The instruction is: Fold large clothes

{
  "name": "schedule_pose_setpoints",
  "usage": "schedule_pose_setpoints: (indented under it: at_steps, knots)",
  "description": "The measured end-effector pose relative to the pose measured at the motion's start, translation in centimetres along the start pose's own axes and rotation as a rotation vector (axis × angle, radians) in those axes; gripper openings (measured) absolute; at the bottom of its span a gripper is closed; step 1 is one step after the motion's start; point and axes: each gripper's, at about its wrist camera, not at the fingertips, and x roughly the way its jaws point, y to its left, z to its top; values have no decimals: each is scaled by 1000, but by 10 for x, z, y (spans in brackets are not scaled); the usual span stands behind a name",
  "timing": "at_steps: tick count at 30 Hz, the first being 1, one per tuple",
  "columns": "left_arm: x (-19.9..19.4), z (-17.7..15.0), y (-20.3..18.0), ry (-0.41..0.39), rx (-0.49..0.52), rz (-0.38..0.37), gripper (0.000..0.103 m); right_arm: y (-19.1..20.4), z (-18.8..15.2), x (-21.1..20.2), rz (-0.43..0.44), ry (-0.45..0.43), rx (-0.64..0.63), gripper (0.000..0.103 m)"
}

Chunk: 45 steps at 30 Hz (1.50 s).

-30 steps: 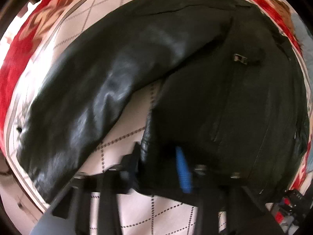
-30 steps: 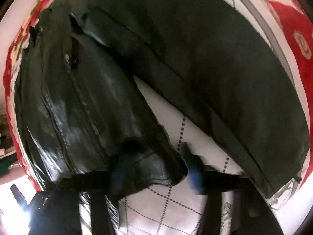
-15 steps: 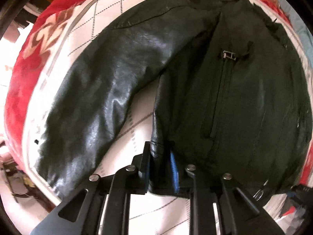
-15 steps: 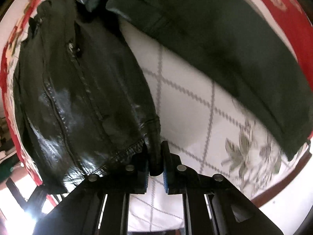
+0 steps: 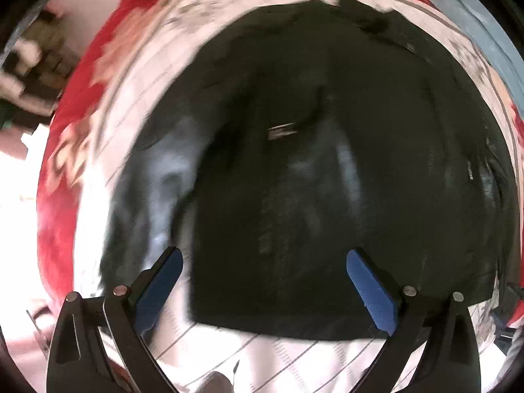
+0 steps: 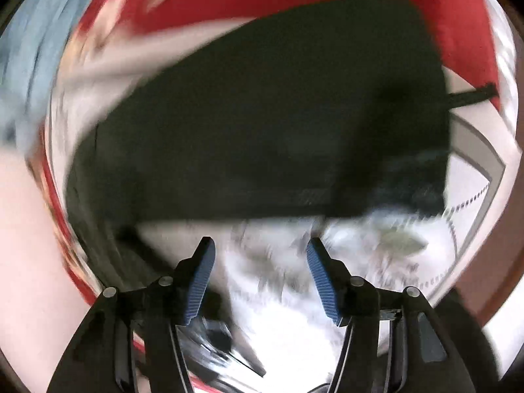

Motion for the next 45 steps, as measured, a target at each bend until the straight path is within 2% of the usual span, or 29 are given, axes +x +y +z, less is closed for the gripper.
schedule_pose_setpoints:
  at_steps: [1,3,6,7,8,10,12,15,16,20,22,23,24,26,28,30,31,32,33,34,35,36,37,38,40,42,45]
  knots:
    - [8,10,-6,2,14,-7,102,-10,7,-1,52,-40,71,51]
    - [21,24,-23,2,33,-60,102,-16,18,-13,84,-101,144,7]
    - [37,40,-47,4,76,-42,102,-9,14,-32,81,-261,136,5]
    - [43,40,-57,10,99,-30,102,-10,28,-46,80,-284,127,5]
    - [50,39,-65,18,123,-11,102,-9,34,-47,82,-292,110,5]
    - [66,33,-77,49,162,17,102,-10,55,-43,87,-226,76,11]
    - [79,27,-81,60,181,31,103,-14,74,-45,162,-179,65,34]
    - [79,23,-79,41,203,22,103,-13,87,-39,288,-194,72,51]
    - [79,23,-77,43,201,16,103,-26,94,-44,322,-207,77,52]
    - [85,28,-68,51,186,-9,103,-28,106,-38,425,-249,127,52]
    - [88,33,-63,58,175,-40,103,-23,121,-29,476,-263,161,48]
    - [92,35,-56,60,168,-66,103,-21,121,-30,478,-278,169,15]
    - [96,36,-56,61,153,-91,103,-18,123,-31,461,-297,173,5]
    - [98,37,-44,51,127,-134,103,-26,127,-56,417,-384,184,5]
    - [97,35,-42,35,118,-138,103,-33,126,-84,420,-463,138,5]
    - [96,34,-39,31,103,-125,103,-26,133,-84,406,-443,101,8]
    - [95,33,-37,33,97,-122,103,-22,138,-78,427,-415,94,9]
    - [94,32,-39,34,90,-118,103,-19,144,-68,438,-360,92,17]
    - [94,32,-38,37,87,-111,103,-15,150,-55,441,-295,90,35]
    - [93,32,-37,40,88,-107,103,-13,158,-47,454,-250,93,36]
    - [93,34,-37,44,91,-105,103,-12,160,-43,464,-243,96,36]
    - [92,35,-36,51,95,-104,103,-12,162,-44,463,-255,96,35]
    - [89,37,-35,61,95,-106,103,-9,163,-45,457,-274,96,28]
    - [86,40,-35,68,97,-106,103,-5,163,-50,435,-296,90,6]
    - [76,47,-31,52,92,-96,103,13,159,-67,392,-352,48,6]
    - [64,56,-23,21,87,-69,103,32,151,-83,390,-391,11,6]
    - [51,72,-8,-19,62,-18,103,82,121,-118,375,-450,-120,5]
